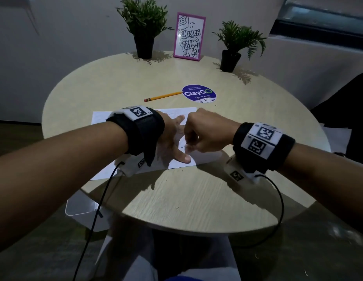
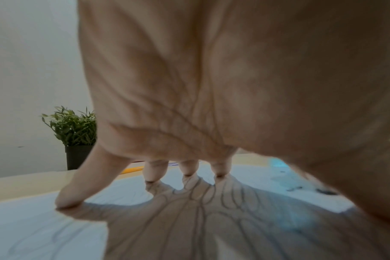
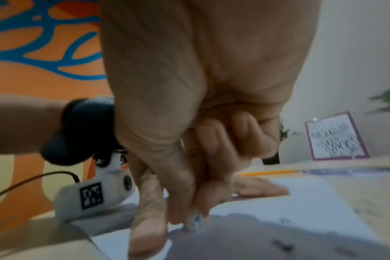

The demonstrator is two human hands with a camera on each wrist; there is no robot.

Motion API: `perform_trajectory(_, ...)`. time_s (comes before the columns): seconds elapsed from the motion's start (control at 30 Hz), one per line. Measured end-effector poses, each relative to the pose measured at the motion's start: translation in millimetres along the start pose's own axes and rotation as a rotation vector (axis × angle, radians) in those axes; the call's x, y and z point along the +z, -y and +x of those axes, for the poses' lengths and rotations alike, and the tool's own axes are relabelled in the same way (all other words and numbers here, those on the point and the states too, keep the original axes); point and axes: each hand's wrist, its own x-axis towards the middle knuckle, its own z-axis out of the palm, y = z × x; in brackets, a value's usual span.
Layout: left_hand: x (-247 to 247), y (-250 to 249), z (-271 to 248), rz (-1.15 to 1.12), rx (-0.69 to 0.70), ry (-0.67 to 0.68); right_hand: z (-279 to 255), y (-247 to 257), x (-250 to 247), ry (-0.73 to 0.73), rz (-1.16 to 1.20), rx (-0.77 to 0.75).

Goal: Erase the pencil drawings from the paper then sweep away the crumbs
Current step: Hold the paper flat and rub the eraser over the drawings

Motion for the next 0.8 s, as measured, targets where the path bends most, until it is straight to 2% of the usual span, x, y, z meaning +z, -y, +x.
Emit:
perform_trajectory(0.07,1,2,-1,-0.045,0.015,-0.009,1,-1,-4,0.016,0.055,0.006)
perform_trajectory(0.23,4,8,9,0.008,-0.026,0.019,22,-26,-10,-0.117,-0.028,0.205)
perform_trajectory(0.3,5,8,9,0.014,-0.017,0.007,21,-18,-8,-0.122,-0.074,0.190)
perform_trajectory(0.37,6,5,7,0.026,-0.005,-0.015,14,-5,-2,-0.112,-0.098,0.112)
perform_trajectory(0.47,4,2,0,-0.017,0.025,-0.033,3,6,-2,-0.010,0.028,0.026)
perform_trajectory(0.53,3,3,0,-0.027,0.017,-0.028,8,-3,-6,-0.004,0.067,0.051)
perform_trajectory(0.67,6,7,12,0.032,-0.047,-0.003,22,-25,-10,-0.101,-0.010,0.190)
perform_trajectory(0.8,3,1,7,0.036,-0.012,-0.011,14,-3,-1,-0.090,-0.065,0.090)
